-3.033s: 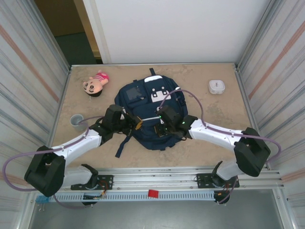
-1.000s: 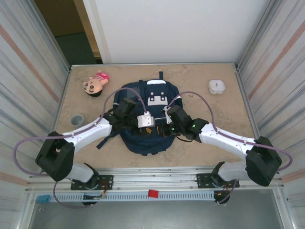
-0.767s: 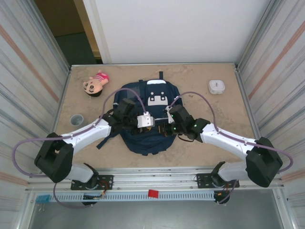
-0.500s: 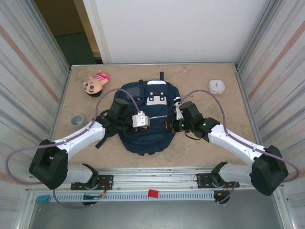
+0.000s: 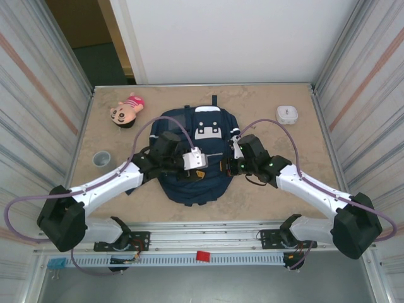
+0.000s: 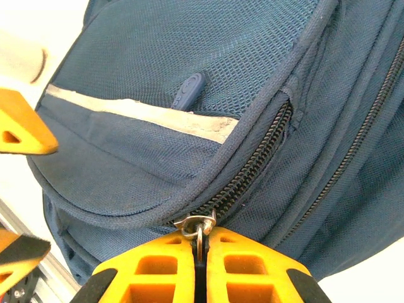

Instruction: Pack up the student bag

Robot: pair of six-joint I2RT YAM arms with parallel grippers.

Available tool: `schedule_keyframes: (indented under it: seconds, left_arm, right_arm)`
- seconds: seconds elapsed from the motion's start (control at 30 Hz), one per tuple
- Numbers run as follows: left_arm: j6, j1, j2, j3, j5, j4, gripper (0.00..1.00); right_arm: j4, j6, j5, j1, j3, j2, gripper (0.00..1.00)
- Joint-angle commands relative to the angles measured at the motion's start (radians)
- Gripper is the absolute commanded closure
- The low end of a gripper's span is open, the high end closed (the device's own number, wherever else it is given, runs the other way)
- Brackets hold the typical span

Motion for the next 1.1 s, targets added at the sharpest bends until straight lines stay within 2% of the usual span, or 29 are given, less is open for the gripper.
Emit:
schedule_keyframes:
  seconds: [0.0,0.27,0.37,0.5,0.63,0.73,0.87,1.07]
  left_arm:
    - [-0.103,-0.021,0.028,0.038,-0.067,0.091,0.46]
    - [-0.093,-0.03,0.142,0.078,-0.084,0.088,0.55]
    - [-0.071,-0.031,0.151,0.072,-0.105,0.066,0.65]
    - [-0.003,-0.03,0.114,0.031,-0.103,0.035,0.86]
    - [0.077,-0.002,0.031,-0.054,0.004,0.049,0.97]
    - [0.12,0.039,-0.014,-0.078,0.116,0.009,0.98]
    - [0.227,0.055,-0.06,-0.088,0.204,-0.086,0.98]
    - [0.279,0.059,-0.102,-0.111,0.231,-0.121,0.98]
  right_arm:
    - [0.031,-0.024,-0.017,0.01,0.009,-0.012,1.0]
    - [0.047,-0.026,-0.049,0.012,0.012,-0.014,1.0]
    - [0.045,-0.028,-0.052,0.011,0.013,-0.015,1.0]
    - [0.007,-0.036,-0.042,-0.022,0.005,-0.009,1.0]
    - [0.012,-0.052,-0.087,-0.074,-0.011,-0.008,1.0]
    - [0.016,-0.062,-0.118,-0.104,-0.007,0.001,1.0]
    - [0.038,-0.062,-0.139,-0.145,0.003,0.037,1.0]
    - [0.051,-0.049,-0.123,-0.209,0.044,0.123,1.0]
